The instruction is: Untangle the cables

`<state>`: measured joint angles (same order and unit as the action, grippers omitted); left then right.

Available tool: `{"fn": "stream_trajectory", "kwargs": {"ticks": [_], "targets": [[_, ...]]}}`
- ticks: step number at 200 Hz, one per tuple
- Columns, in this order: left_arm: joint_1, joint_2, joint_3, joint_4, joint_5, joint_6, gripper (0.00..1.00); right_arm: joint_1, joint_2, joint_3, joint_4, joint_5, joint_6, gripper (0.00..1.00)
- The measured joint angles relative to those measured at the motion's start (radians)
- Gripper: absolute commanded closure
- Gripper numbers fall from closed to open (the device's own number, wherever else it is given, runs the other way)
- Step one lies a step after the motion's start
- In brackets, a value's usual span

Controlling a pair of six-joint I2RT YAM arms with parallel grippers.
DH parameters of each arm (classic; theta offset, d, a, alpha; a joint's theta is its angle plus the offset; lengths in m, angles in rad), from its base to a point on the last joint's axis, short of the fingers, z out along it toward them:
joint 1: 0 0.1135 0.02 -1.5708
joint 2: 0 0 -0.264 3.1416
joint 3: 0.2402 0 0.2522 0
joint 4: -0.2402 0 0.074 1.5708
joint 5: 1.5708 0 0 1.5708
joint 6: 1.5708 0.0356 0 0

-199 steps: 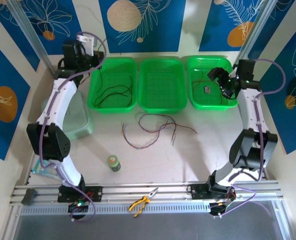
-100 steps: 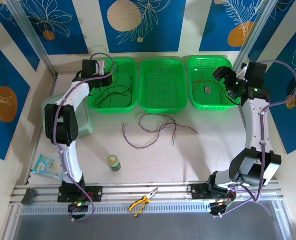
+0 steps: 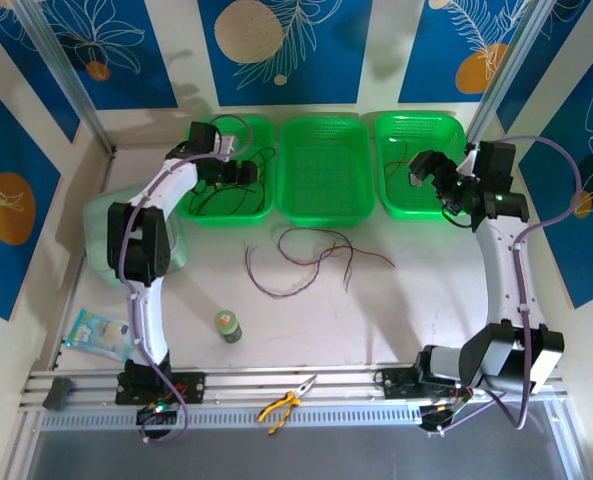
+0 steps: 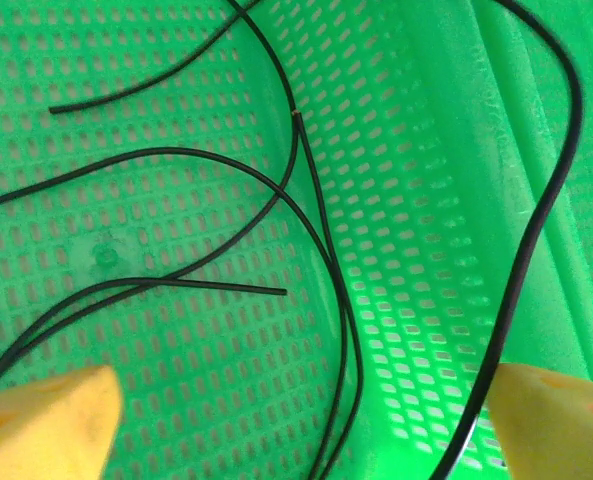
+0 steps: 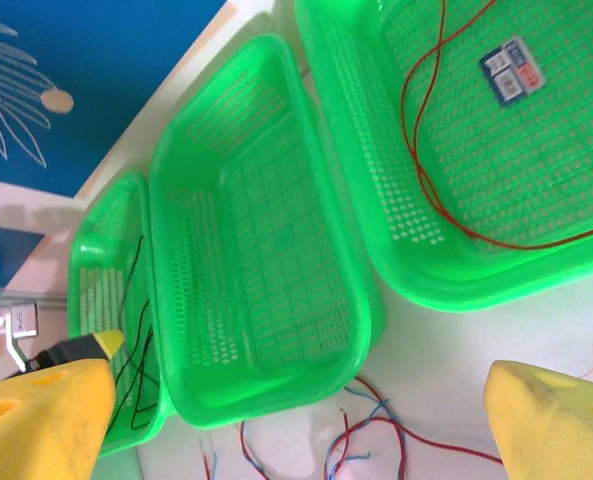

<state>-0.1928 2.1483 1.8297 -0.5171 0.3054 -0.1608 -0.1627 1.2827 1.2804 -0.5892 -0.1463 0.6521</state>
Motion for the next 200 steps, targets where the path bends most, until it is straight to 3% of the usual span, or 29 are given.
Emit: {"fn": "stream_trajectory", "kwargs": {"ticks": [29,49,73,96,151,200], "targets": [[0.002,0.0,0.02,-0.039,-0.035,0.014,0.0,0.008,0.0,-0.008,-0.001,0.001,0.004,0.05],[0.005,0.004,0.05,-0.086,-0.056,0.015,0.07,0.008,0.0,-0.007,-0.002,0.004,0.003,0.05],[0.006,0.008,0.077,-0.09,-0.039,0.017,0.09,0.008,0.0,-0.006,-0.002,0.004,0.003,0.05],[-0.004,0.017,0.112,-0.097,-0.018,0.012,0.3,0.007,0.0,-0.006,-0.002,0.004,0.003,0.05],[-0.027,0.239,0.558,-0.275,-0.107,0.148,0.29,0.005,0.0,-0.006,-0.004,0.004,-0.005,0.05],[-0.017,0.309,0.55,-0.233,0.018,0.076,0.35,0.003,0.0,0.002,-0.017,0.0,-0.005,0.06]]}}
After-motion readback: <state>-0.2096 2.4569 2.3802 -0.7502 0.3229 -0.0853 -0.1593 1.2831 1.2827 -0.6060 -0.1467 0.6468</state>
